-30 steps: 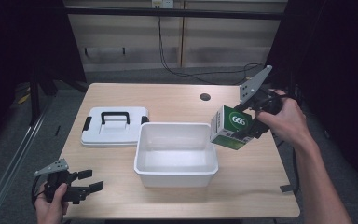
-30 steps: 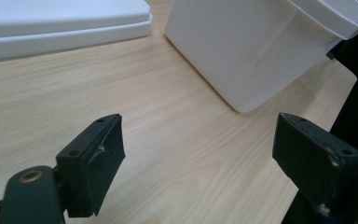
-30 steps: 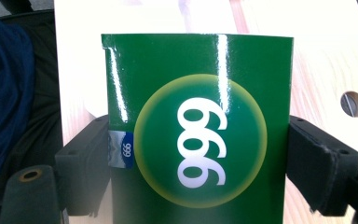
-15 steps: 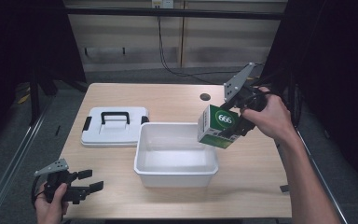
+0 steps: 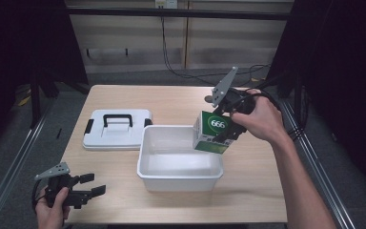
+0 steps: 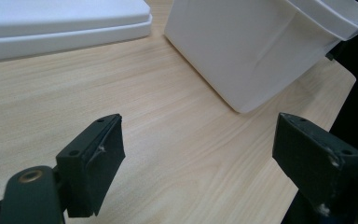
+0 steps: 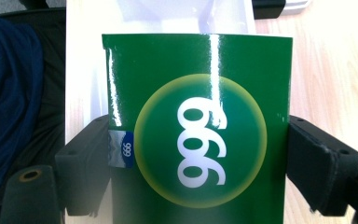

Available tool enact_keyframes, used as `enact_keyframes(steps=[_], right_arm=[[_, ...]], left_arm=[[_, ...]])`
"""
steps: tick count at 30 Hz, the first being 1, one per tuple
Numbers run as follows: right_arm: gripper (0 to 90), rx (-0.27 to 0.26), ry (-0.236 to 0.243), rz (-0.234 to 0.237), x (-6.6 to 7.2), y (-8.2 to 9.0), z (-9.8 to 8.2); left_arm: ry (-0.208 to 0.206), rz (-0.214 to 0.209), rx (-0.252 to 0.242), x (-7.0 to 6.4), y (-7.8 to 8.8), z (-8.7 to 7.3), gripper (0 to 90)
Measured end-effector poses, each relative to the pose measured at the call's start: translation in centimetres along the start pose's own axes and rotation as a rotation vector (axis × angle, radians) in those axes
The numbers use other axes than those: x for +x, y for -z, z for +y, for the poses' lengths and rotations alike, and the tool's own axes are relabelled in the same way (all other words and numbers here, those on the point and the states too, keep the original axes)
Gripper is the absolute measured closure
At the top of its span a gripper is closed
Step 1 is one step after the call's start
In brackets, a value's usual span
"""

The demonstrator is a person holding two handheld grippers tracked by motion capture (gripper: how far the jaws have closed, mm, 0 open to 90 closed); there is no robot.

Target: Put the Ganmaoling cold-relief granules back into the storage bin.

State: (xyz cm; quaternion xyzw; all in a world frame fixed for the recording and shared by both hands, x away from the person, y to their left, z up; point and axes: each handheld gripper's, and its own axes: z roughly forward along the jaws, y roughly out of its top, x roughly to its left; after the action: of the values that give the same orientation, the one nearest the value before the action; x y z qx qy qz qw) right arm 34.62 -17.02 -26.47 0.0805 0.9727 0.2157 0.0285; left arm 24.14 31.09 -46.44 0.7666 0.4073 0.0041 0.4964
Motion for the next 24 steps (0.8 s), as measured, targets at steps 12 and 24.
enact_keyframes(steps=[12, 24], right_arm=[[16.1, 0.084, 0.017, 0.029, -0.4, -2.3, 1.3], [16.1, 0.195, 0.025, 0.049, -0.6, -4.9, 2.9]], left_arm=[[0.0, 0.0, 0.001, 0.0, 0.0, 0.0, 16.6], [0.0, -0.004, 0.0, 0.0, 0.1, 0.0, 16.6]])
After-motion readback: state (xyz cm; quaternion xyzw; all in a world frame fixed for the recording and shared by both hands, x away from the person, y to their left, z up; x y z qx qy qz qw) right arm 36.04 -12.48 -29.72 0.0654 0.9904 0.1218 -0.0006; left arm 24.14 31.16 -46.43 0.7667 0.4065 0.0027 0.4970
